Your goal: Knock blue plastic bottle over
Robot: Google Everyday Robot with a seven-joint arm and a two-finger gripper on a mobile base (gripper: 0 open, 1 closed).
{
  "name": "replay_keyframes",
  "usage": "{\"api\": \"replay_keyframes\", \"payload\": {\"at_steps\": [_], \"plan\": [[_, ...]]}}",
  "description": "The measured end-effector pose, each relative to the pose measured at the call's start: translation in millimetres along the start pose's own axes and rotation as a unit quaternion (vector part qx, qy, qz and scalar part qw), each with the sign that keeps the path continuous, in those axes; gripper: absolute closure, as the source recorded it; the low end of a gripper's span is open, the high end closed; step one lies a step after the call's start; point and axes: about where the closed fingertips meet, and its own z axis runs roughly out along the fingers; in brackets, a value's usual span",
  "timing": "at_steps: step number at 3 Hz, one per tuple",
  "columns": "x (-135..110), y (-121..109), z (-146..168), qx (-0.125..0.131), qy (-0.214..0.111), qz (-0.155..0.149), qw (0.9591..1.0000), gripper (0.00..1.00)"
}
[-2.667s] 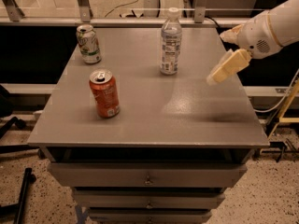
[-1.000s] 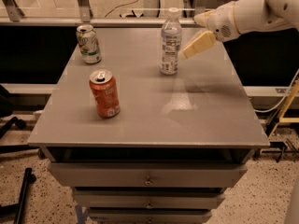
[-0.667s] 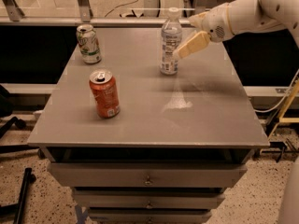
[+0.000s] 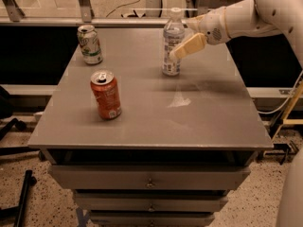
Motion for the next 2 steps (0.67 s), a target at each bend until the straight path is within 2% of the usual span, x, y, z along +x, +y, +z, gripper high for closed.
{"api": "replay_keyframes", "payload": {"at_steps": [1,2], "plan": [[-1.1,-0.2,4.9,-0.005,-0.01,0.006,0.9999,0.14],[-4.9,-0.6,9.7,-0.009,-0.022,0.005,0.9997,0.38]]}}
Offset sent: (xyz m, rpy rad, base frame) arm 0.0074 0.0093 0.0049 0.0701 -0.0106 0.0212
